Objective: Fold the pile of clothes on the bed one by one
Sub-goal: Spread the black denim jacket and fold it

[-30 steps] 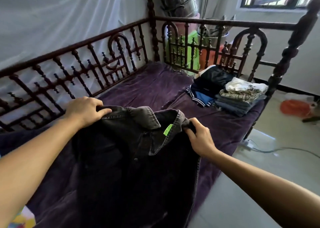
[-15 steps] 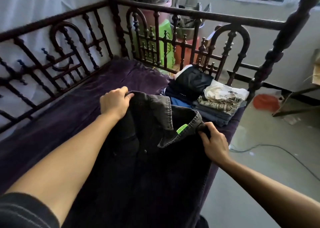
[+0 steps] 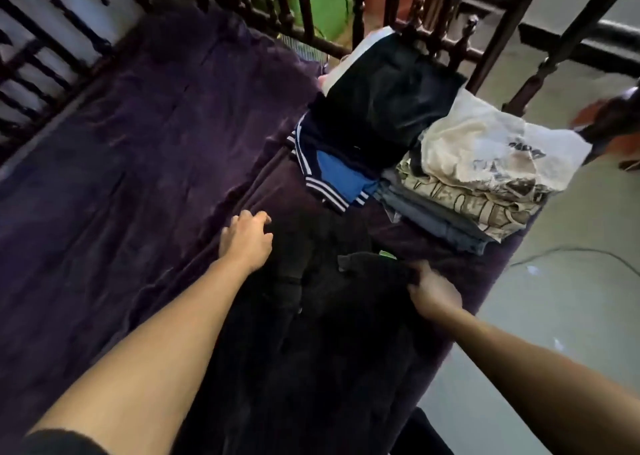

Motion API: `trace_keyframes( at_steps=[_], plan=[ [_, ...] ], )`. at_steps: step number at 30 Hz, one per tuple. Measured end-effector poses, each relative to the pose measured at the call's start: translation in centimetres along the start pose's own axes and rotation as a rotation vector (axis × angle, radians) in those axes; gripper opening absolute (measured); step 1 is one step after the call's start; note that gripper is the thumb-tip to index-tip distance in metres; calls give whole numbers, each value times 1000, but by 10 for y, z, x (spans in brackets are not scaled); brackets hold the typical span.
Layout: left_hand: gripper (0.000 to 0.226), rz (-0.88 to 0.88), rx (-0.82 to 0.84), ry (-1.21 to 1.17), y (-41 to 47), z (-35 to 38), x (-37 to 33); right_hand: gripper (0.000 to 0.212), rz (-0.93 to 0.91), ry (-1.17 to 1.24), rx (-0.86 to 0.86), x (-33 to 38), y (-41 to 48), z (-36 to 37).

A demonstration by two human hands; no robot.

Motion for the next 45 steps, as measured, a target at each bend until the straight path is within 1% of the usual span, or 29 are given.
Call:
trace_keyframes(
  at_steps=[2, 4, 5, 7, 9, 10, 11, 13, 14, 15, 16, 18, 19, 21, 23, 25, 26, 28, 30, 33, 34, 35, 37, 40, 42, 45],
  plan=[
    [29, 4, 57, -23, 15, 28, -16, 46, -92, -52, -20, 5, 19, 1],
    [27, 26, 71, -51, 31, 46, -33, 53, -204, -54, -29, 20, 35, 4],
    [26, 56, 69, -62, 41, 54, -44, 57, -242, -47, 2, 27, 44, 8],
    [28, 126, 67, -89, 62, 69, -70, 62, -249, -27, 131, 33, 60, 22],
    [34, 174, 88, -146, 80, 87, -96, 61, -234, -23, 243, 29, 70, 38],
    [40, 183, 125, -167, 87, 99, -108, 58, -240, -14, 266, 26, 70, 44],
    [47, 173, 186, -168, 92, 113, -117, 53, -251, 20, 268, 24, 68, 47],
    [56, 84, 347, -100, 97, 141, -121, 40, -256, 189, 223, 17, 63, 43],
    [53, 30, 406, -91, 97, 150, -119, 36, -231, 305, 185, 12, 61, 35],
    [46, -15, 421, -153, 100, 152, -116, 35, -201, 410, 134, 5, 61, 26],
    [34, -49, 383, -300, 105, 148, -114, 33, -181, 488, 72, -1, 62, 14],
    [11, -79, 242, -701, 115, 131, -111, 24, -173, 588, -29, -8, 65, -3],
    [9, -71, 172, -825, 118, 121, -109, 20, -172, 620, -56, -9, 68, -6],
    [13, -69, 80, -895, 122, 108, -106, 15, -116, 643, -99, -9, 75, -4],
    [13, -135, 9, -893, 119, 104, -95, 18, 68, 710, -192, -21, 83, 1],
    [12, -210, -60, -874, 106, 102, -76, 15, 258, 781, -308, -42, 87, -3],
    [11, -238, -85, -840, 94, 101, -64, 13, 280, 734, -334, -48, 87, -7],
    [8, -290, -82, -769, 62, 103, -38, 14, 181, 547, -302, -44, 84, -13],
    [5, -361, -6, -731, 17, 118, -10, 15, 23, 363, -272, -25, 68, -16],
    [5, -484, 108, -699, -64, 149, 32, 19, -326, 89, -312, 20, 28, -13],
    [6, -526, 142, -683, -93, 160, 45, 21, -426, 17, -300, 34, 15, -7],
    [7, -574, 178, -665, -121, 170, 57, 22, -494, -37, -256, 46, 4, 3],
    [7, -682, 238, -643, -179, 190, 81, 21, -565, -114, -92, 65, -16, 32],
    [7, -843, 260, -660, -264, 215, 118, 19, -678, -259, 154, 88, -53, 87],
    [5, -949, 244, -662, -318, 228, 144, 21, -783, -341, 255, 103, -86, 125],
    [17, -1055, 194, -610, -373, 243, 177, 23, -896, -390, 338, 117, -130, 172]
  ],
)
Point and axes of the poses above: each hand's wrist, its own y-axis towards the middle knuckle, its own z-axis out of the palm, x = y × z, the point moved 8 cm from there along y, towards the middle knuckle, and after that the axes turned 3 degrees about z, right-handed, at the moved point
